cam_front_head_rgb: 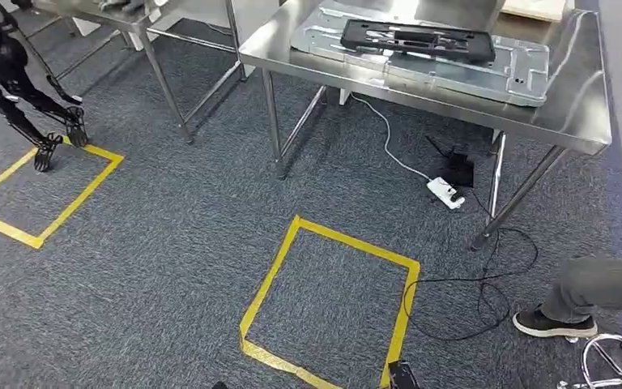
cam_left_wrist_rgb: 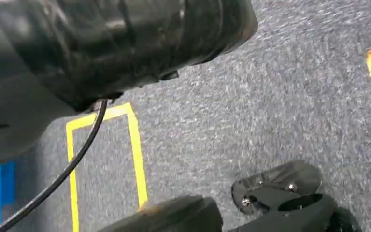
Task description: Take the parts from the cabinet and place them on the table.
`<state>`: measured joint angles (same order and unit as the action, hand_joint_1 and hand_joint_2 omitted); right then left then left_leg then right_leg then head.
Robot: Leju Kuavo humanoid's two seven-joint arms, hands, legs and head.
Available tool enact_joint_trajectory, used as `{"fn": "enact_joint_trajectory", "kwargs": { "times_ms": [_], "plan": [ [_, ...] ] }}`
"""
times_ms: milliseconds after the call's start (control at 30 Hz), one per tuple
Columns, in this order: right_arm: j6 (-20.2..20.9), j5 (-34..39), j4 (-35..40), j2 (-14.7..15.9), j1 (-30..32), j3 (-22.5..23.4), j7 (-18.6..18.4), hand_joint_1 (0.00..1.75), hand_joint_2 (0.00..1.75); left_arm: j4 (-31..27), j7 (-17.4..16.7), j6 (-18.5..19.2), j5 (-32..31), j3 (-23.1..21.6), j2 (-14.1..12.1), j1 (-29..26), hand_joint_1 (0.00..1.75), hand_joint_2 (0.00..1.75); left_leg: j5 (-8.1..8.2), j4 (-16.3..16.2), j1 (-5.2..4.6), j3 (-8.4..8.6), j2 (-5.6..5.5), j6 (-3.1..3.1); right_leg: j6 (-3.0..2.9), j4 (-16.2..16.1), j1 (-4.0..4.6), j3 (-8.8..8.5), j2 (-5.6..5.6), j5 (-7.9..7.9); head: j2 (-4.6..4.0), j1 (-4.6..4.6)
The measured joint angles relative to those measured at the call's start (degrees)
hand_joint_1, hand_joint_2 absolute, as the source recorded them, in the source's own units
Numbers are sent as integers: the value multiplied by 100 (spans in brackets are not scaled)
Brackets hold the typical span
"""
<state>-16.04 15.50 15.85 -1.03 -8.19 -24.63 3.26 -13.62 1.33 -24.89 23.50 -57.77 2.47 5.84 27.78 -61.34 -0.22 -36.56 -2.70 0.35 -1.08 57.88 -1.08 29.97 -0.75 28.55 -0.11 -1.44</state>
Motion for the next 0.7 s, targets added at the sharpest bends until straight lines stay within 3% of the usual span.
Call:
{"fn": "enact_joint_trajectory", "kwargs": {
  "times_ms": [67, 100, 133, 167, 200, 233, 267, 300, 333, 400, 433, 467, 500, 533, 600, 633, 667, 700],
  "plan": [
    [-52, -2, -2, 0, 8, -59, 39, 0, 0, 0, -37, 50, 2, 0, 0, 22, 0, 0, 479, -875, 43, -377, 148, -78, -2, 2, 8, 29, 147, -3, 0, -6],
    [-88, 11, -4, 2, 10, -90, 63, 0, 0, 0, -74, 109, 2, 0, 2, 19, 0, 0, 637, -1275, 58, -541, 176, -107, -1, 4, 9, 42, 227, -4, 0, -6],
    [-120, 33, -7, 2, 9, -109, 107, 0, 0, 0, -112, 184, -4, -2, 2, 12, 0, 0, 649, -1437, 75, -590, 189, -124, 3, 7, 7, 49, 299, -6, 0, -9],
    [-160, 48, -7, 2, 2, -129, 140, 0, 0, 0, -147, 258, -20, -4, 2, 1, 0, 0, 555, -1341, 90, -509, 207, -133, 6, 9, 6, 53, 362, -8, 0, -8],
    [-179, 90, -7, -2, -9, -131, 164, 0, 0, 0, -168, 317, -53, -7, 2, -1, 0, 0, 364, -992, 98, -297, 241, -135, 10, 14, 3, 54, 430, -8, 0, -8],
    [-197, 125, -7, -7, -19, -133, 181, 0, 0, 0, -177, 370, -92, -15, 0, 7, 0, 0, 117, -427, 97, 27, 330, -122, 20, 16, -1, 44, 495, -2, 0, -11],
    [-208, 133, -7, -7, -24, -140, 207, 0, 0, 0, -179, 398, -125, -26, 0, 24, 0, 0, -60, 107, 94, 347, 506, -96, 42, 16, 2, 28, 554, 6, 0, -11],
    [-218, 138, -7, -4, -25, -146, 216, 0, 0, 0, -179, 415, -127, -35, 0, 52, 0, 0, 39, 337, 24, 441, 691, -78, 88, 21, 41, 29, 598, 19, 0, -13],
    [-232, 140, -7, -4, -28, -155, 221, 0, 0, 0, -181, 417, -131, -39, 0, 59, 0, 0, -7, 335, 17, 429, 603, 0, 124, 24, 49, 31, 642, 16, 0, 5],
    [-236, 140, -7, -9, -48, -177, 223, 0, 0, 0, -197, 424, -136, -85, 0, 34, 0, 0, -11, 314, -3, 376, 511, 44, 176, 7, 50, 20, 720, -2, 0, 18],
    [-236, 140, -4, -11, -62, -181, 223, 0, 0, 2, -199, 426, -138, -109, -4, 20, 0, 0, -35, 350, -2, 364, 467, 94, 225, -3, 58, 5, 765, -3, 0, 11],
    [-236, 140, -4, -9, -71, -183, 223, 0, 0, 2, -208, 426, -136, -120, -7, 10, 0, 0, -87, 417, 51, 418, 418, 159, 267, 41, 15, 14, 667, 67, 0, 17],
    [-240, 140, -2, -9, -70, -183, 225, 0, 0, 2, -208, 426, -140, -127, -9, 18, 0, 0, -102, 440, 39, 414, 380, 197, 267, 218, 6, 81, 401, 227, 0, 29],
    [-243, 155, -4, -7, -63, -188, 223, 0, 0, 2, -210, 435, -157, -129, -9, 37, 0, 0, -120, 438, 36, 397, 332, 231, 255, 581, 5, 249, 259, 459, 0, 44],
    [-269, 253, -11, -7, -7, -199, 219, 0, 0, 2, -197, 474, -234, -148, 0, 54, 0, 0, -131, 436, 15, 377, 193, 258, 248, 1512, 9, 684, 125, 853, 0, 51],
    [-293, 323, -18, -4, 22, -203, 223, 0, 0, 2, -164, 500, -288, -181, 0, 49, 0, 0, -133, 426, 7, 364, 126, 260, 247, 1796, 12, 835, 106, 928, 0, 51],
    [-348, 403, -24, -4, 52, -203, 251, 0, 0, 2, -133, 522, -352, -230, -2, 42, 0, 0, -133, 412, 4, 357, 47, 259, 240, 1833, 12, 881, 99, 840, 0, 48],
    [-413, 507, -35, -4, 92, -203, 321, 0, 0, 2, -112, 553, -421, -269, -4, 36, 0, 0, -132, 398, 4, 356, -23, 259, 230, 1602, 11, 781, 95, 624, 0, 48]
  ]
}}
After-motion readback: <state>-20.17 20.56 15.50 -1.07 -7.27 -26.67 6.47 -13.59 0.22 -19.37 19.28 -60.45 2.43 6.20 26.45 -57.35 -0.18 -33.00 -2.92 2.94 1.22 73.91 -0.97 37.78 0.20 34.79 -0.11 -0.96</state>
